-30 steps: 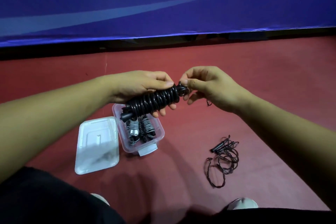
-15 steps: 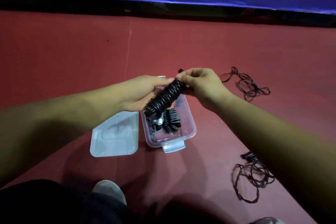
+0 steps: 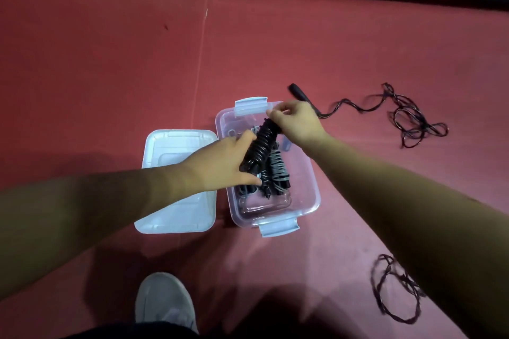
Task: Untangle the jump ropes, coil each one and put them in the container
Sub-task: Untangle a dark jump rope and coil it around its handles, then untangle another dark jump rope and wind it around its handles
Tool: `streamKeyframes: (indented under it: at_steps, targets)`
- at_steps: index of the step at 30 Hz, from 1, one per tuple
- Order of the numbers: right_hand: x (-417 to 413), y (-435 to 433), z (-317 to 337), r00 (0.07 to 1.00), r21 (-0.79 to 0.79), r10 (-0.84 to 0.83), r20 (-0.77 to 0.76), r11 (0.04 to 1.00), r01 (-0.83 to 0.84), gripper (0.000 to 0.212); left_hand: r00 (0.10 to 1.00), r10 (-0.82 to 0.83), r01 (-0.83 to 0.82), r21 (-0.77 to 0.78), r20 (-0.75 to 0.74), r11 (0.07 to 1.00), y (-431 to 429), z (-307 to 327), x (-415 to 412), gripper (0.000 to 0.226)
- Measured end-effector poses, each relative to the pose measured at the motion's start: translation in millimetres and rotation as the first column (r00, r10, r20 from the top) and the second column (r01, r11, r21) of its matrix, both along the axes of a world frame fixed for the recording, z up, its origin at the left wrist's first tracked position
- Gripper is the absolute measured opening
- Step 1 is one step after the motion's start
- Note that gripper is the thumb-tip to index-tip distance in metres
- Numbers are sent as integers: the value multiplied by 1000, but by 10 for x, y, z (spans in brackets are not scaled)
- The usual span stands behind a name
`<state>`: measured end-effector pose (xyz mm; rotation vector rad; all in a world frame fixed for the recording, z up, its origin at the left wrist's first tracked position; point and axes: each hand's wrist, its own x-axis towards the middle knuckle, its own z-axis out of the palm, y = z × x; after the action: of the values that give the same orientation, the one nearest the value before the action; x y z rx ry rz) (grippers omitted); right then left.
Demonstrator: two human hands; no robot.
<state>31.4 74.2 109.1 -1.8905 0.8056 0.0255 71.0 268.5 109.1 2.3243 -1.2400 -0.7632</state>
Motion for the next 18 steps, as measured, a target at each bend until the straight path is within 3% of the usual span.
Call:
streamKeyframes:
  at_steps: [2, 5, 9, 15, 18]
  targets:
    - [-12, 19, -99, 996, 51, 83, -30, 995, -81, 11, 996, -20, 19, 14, 88, 1000, -102, -129, -7, 69]
    - [-69, -20, -284, 981, 22, 162, -106, 987, -160, 38, 942, -141, 116, 101, 303, 988, -282, -326, 5, 68]
    - [-49, -7, -533, 962, -21, 223, -157, 973, -229, 46, 885, -168, 48, 274, 434, 961, -427, -589, 5, 65]
    - [7, -2, -601, 928, -112, 287, -236, 941, -320, 42, 896, -182, 31, 351, 406, 936, -585, -744, -58, 78]
    - [-28, -108, -461, 940, -132, 285, -186, 941, -311, 44, 975, -105, 31, 346, 196, 938, -560, -671, 61, 73]
